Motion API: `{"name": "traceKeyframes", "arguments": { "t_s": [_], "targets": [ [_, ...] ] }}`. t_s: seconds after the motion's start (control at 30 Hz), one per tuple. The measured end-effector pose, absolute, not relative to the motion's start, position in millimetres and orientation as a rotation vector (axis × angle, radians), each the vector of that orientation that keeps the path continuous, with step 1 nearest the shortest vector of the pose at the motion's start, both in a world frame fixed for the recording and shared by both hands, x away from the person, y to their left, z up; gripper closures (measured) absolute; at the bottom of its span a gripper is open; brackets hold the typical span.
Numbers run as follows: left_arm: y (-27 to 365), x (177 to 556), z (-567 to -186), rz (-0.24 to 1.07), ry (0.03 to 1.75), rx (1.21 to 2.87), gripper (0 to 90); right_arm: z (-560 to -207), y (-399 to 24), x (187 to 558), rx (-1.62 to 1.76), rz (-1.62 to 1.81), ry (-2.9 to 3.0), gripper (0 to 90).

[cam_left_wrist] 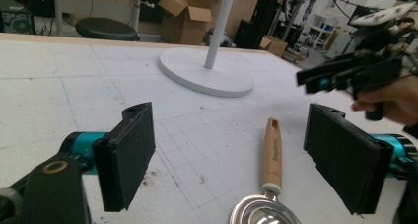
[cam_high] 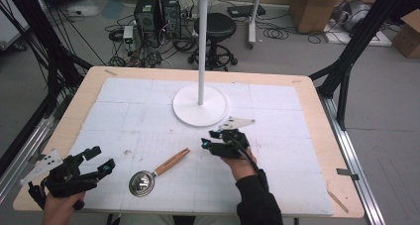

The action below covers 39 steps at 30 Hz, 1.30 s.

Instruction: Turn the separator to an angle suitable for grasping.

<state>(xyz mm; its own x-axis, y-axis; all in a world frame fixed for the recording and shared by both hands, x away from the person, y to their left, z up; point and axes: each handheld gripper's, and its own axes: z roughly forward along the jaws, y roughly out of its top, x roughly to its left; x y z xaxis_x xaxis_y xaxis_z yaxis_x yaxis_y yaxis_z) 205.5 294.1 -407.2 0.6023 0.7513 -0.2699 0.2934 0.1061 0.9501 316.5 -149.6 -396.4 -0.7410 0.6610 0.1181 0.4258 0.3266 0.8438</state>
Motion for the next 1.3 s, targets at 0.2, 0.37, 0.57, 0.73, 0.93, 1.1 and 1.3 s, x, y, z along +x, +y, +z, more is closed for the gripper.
{"name": "traceKeyframes", "arguments": {
  "t_s": [0.2, 0.37, 0.57, 0.73, 0.93, 1.1, 1.3],
  "targets": [
    [285.1, 204.4, -404.0, 0.395, 0.902, 1.496, 21.8, -374.2, -212.2, 276.3, 1.055, 1.351, 2.092, 25.7],
    [272.9, 208.8, -397.2, 0.368, 0.865, 1.516, 22.2, -370.8, -261.8, 242.7, 1.098, 1.327, 1.982, 20.0],
    [254.5, 215.0, -388.9, 0.384, 0.826, 1.549, 21.0, -376.5, -295.2, 211.2, 1.147, 1.358, 1.898, 18.0],
    [252.0, 215.5, -391.9, 0.372, 0.804, 1.561, 21.3, -377.2, -301.4, 203.4, 1.167, 1.376, 1.858, 17.4],
    [256.2, 217.3, -398.2, 0.368, 0.824, 1.544, 21.4, -376.3, -301.0, 203.3, 1.163, 1.366, 1.853, 17.4],
    [253.6, 214.9, -400.0, 0.382, 0.822, 1.570, 21.3, -378.2, -301.3, 202.9, 1.167, 1.355, 1.865, 17.4],
    [253.6, 214.7, -402.8, 0.382, 0.832, 1.579, 21.5, -378.9, -304.3, 204.4, 1.167, 1.350, 1.862, 17.5]
  ]
}}
